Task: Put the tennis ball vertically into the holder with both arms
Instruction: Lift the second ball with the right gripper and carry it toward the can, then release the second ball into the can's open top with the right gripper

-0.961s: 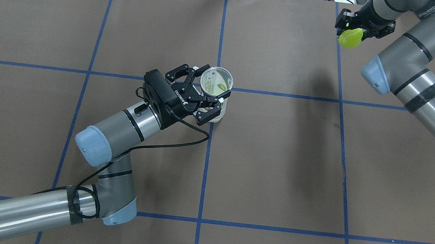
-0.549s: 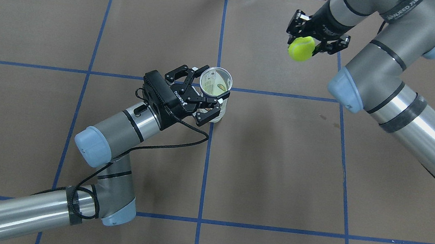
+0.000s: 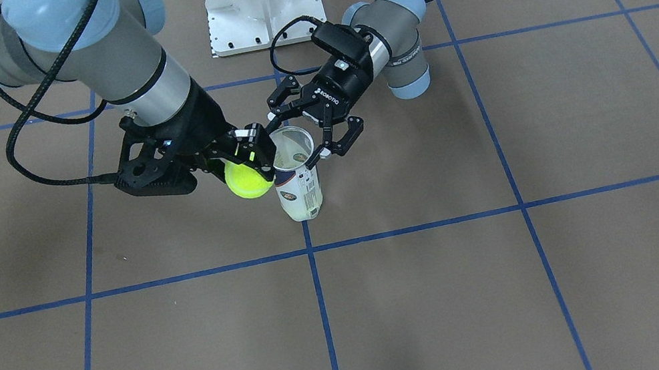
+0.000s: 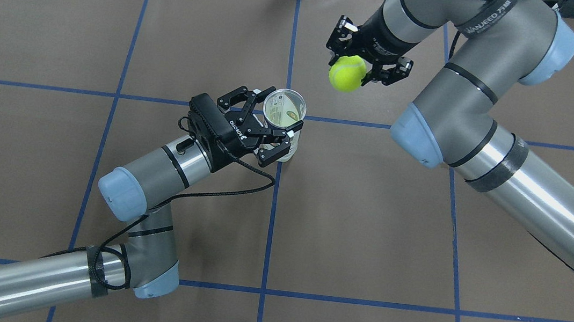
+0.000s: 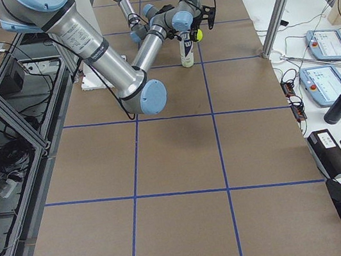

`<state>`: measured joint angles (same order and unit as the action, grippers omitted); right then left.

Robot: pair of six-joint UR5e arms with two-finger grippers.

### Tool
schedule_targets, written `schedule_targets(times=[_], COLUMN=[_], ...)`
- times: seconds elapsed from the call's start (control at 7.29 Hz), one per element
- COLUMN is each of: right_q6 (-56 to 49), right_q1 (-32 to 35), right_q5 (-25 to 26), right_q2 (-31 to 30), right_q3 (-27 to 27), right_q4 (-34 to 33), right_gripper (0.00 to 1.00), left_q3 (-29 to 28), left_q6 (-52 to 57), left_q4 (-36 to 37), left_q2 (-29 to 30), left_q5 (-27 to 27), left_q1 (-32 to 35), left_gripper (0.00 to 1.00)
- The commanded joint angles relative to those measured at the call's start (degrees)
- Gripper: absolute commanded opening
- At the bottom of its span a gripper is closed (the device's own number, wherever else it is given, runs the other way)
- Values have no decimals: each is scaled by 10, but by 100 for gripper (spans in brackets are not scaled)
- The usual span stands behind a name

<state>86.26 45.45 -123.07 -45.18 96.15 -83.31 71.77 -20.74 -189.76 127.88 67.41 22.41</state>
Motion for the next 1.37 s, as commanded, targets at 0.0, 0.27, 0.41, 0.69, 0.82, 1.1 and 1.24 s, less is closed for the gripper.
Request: schedule_targets(times=[0.0, 0.27, 0.41, 0.69, 0.82, 1.1, 1.24], right_q6=[4, 4, 4, 4, 4, 3, 3], right_q1=[-17, -19, -26, -38, -38, -38, -38], right_q5=[-2, -2, -2, 2, 2, 2, 1], right_q2=[14, 18, 18, 19, 18, 17, 17], right_q3=[9, 18, 19, 16, 14, 12, 11], right_q4=[-12, -26, -27, -27, -27, -27, -27], right_gripper=[0, 0, 0, 0, 0, 7, 65], left_q3=[-1, 0, 0, 0, 0, 0, 0], left_q6=[0, 0, 0, 0, 0, 0, 0], left_q4=[0, 0, 0, 0, 0, 0, 0], left_q2=[-1, -1, -1, 0, -1, -1, -1], left_q5=[0, 0, 0, 0, 0, 0, 0], left_q1=[0, 0, 0, 0, 0, 0, 0], left_gripper=[87, 87, 87, 87, 86, 86, 86])
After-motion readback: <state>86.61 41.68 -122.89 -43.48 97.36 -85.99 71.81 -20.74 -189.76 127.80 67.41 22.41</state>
